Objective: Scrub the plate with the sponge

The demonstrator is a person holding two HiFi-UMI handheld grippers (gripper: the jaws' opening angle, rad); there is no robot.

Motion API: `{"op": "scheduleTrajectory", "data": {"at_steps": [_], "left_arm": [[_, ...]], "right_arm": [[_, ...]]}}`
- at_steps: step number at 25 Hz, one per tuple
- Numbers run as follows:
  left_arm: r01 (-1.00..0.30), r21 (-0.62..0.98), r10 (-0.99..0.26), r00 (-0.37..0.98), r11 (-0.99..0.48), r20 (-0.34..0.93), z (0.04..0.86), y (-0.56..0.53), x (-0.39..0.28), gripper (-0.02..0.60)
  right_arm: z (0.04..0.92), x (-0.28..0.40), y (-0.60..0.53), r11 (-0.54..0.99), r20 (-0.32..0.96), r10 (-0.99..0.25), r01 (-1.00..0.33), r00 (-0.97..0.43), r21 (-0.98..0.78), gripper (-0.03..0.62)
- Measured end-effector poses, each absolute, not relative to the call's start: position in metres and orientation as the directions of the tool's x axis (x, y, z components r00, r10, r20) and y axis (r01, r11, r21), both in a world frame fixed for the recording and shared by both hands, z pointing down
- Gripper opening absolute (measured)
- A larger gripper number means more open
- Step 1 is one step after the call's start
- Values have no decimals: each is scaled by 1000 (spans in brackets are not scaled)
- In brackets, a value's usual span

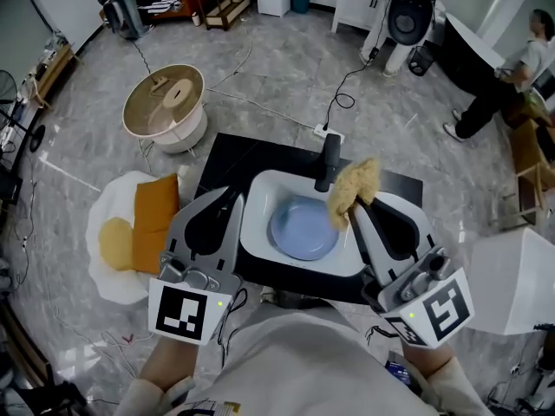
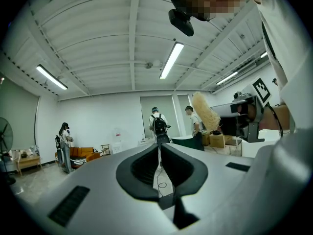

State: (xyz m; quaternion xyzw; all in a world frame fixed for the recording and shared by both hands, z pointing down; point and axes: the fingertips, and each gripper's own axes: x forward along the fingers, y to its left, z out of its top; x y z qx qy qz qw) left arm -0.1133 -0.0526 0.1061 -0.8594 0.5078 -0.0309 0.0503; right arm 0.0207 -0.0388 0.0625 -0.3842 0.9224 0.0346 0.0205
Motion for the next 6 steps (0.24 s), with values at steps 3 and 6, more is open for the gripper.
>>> {"op": "scheduleTrajectory", "data": {"at_steps": [3, 6], "left_arm": [[-872, -120, -878, 478, -475, 2, 104, -52, -116, 32], [-874, -124, -880, 474, -471, 0, 105, -51, -119, 32]], "right_arm": [[61, 17, -38, 700, -59, -708, -711, -704, 72, 44], [61, 13, -36, 699, -57, -706, -708, -706, 99, 44]]}}
